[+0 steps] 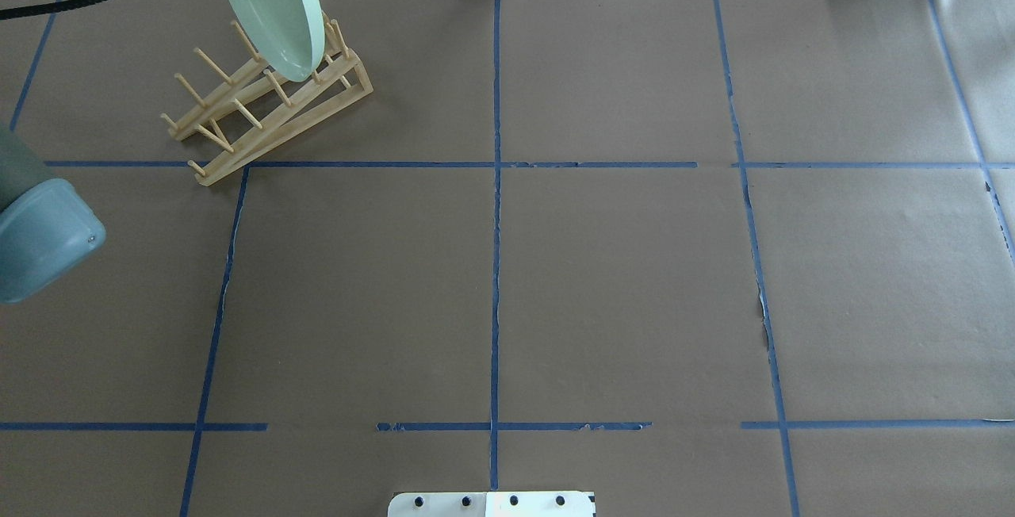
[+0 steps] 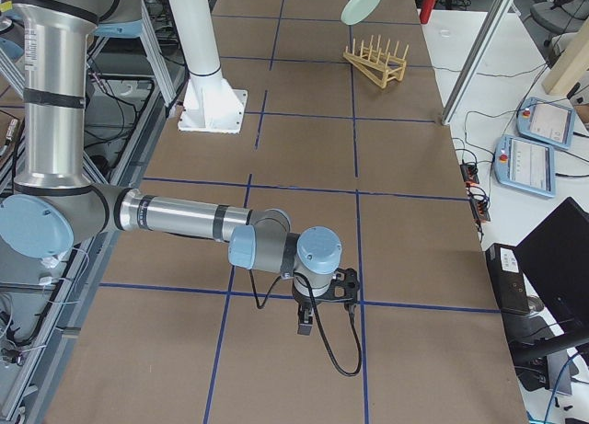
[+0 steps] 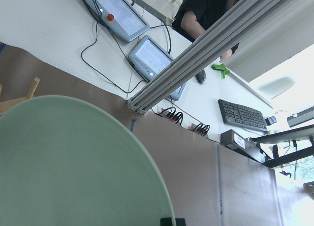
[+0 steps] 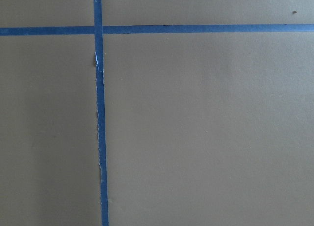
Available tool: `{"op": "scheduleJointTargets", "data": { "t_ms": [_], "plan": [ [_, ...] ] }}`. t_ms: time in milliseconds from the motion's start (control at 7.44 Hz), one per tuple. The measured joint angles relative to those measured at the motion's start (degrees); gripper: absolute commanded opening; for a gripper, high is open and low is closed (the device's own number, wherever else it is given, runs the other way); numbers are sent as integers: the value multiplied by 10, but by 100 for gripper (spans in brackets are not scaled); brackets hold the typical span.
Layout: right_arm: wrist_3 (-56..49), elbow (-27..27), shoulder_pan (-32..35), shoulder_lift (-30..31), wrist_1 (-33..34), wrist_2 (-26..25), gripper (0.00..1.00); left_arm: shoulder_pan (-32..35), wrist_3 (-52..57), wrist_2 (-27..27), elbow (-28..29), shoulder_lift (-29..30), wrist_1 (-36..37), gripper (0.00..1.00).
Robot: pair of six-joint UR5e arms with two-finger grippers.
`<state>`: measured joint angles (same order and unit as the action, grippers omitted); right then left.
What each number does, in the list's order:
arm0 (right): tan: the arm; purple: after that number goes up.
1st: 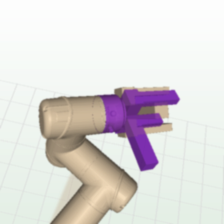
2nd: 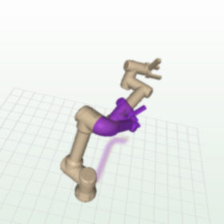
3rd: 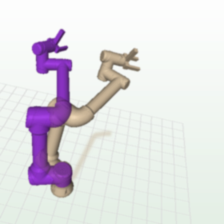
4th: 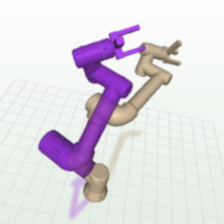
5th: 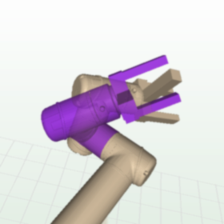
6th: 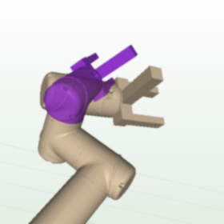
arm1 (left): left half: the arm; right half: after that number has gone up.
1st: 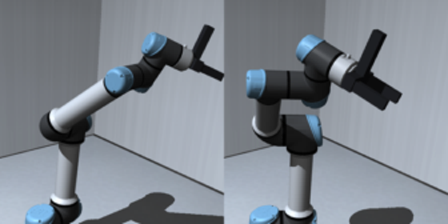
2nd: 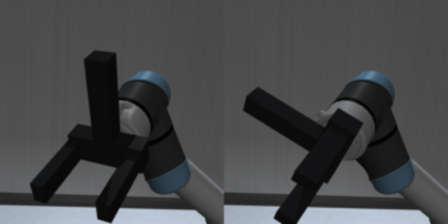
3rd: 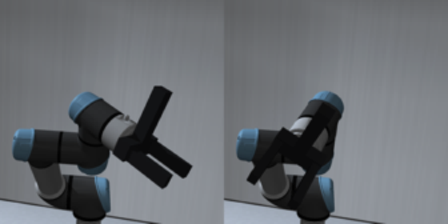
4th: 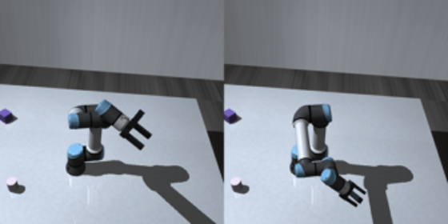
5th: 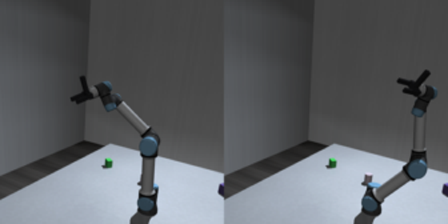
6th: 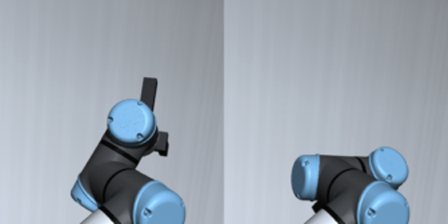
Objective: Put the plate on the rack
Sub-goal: 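Carry the plate with the left gripper up toward the wooden rack, then tilt the plate upright with the left gripper above the rack slots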
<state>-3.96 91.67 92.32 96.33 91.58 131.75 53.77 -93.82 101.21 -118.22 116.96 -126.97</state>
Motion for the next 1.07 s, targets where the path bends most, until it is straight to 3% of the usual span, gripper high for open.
{"op": "scheduleJointTargets", "data": {
  "t_ms": [403, 1075],
  "plan": [
    [0, 0, 0, 0, 0, 0, 100, 4, -75, -40, 103, -29, -260, 0],
    [0, 0, 0, 0, 0, 0, 100, 52, -79, -54, 275, -17, -398, 0]
  ]
}}
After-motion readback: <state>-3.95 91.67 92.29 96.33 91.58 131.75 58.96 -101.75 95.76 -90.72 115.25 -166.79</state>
